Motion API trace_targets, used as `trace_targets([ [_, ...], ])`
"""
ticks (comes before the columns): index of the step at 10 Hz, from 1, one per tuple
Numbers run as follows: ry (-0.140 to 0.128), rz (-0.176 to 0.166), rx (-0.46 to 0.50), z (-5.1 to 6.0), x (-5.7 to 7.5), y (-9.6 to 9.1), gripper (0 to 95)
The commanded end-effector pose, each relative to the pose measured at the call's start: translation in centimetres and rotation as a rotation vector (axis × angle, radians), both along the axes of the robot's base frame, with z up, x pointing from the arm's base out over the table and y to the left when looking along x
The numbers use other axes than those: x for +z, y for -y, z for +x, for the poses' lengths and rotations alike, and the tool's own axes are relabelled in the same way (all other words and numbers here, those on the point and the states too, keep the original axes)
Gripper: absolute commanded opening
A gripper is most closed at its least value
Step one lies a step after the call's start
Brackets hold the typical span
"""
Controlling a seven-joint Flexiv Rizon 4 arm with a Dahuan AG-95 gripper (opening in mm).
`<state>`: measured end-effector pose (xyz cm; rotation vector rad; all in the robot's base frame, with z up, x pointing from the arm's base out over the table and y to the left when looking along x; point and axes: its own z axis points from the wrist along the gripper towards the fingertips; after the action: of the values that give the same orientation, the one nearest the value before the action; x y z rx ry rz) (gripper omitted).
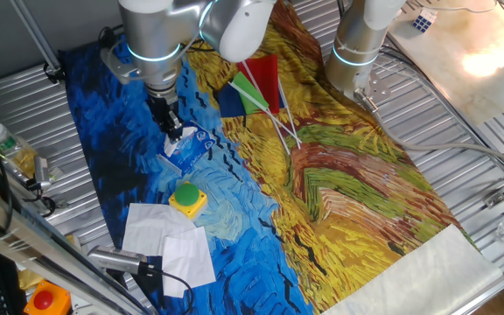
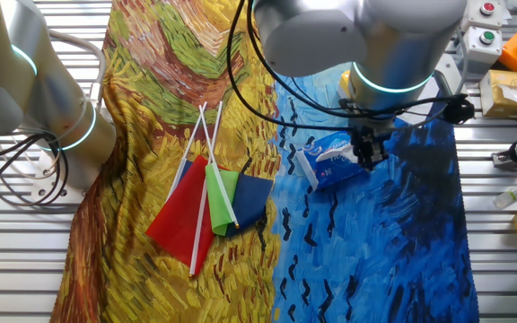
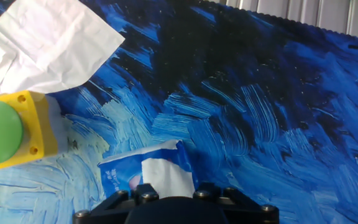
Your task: Pull out a napkin
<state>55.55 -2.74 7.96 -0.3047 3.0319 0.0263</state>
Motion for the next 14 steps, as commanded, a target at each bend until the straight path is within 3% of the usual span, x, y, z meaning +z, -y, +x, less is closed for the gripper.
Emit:
trace_targets([
  [1,0.002,0.0,0.003,-0.04,-0.24,0.06,38.0],
  [4,0.006,0.005,0.001,-0.25,-0.55,0.06,38.0],
  [6,0.008,0.005,-0.015,-0.25,-0.56,0.06,0.0],
  [14,0.012,0.0,-0.011,-0.22,-0.59,0.0,0.0],
])
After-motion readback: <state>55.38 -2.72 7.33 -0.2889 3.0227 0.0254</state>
